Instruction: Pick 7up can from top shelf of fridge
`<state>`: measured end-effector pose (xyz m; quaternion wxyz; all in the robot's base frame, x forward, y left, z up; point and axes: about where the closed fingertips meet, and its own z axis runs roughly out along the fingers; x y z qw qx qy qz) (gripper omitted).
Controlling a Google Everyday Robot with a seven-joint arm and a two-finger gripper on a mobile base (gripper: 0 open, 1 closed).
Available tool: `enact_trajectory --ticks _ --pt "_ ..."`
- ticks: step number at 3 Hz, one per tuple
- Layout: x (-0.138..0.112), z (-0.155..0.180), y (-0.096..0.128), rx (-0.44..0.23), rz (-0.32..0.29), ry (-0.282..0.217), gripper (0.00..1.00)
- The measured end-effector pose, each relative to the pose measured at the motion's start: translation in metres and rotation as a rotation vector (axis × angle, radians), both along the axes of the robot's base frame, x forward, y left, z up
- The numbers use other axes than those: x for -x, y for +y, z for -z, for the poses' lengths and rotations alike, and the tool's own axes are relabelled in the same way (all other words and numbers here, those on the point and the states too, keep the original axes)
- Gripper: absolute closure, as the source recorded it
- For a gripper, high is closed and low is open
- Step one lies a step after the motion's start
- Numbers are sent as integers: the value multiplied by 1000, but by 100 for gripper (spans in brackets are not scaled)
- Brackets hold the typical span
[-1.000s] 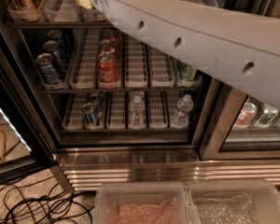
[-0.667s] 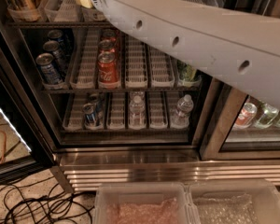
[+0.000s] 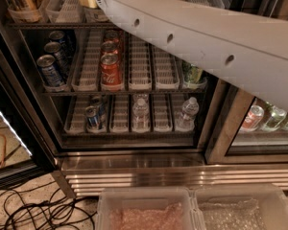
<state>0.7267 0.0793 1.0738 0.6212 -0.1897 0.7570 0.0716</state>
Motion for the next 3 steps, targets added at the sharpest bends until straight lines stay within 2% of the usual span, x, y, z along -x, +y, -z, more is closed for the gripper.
enact_trajectory --ticks 1,2,3 --pt "-10 3 -1 5 13 3 22" --pt "-8 2 -2 5 13 3 40" --pt "-8 2 -1 5 13 3 64"
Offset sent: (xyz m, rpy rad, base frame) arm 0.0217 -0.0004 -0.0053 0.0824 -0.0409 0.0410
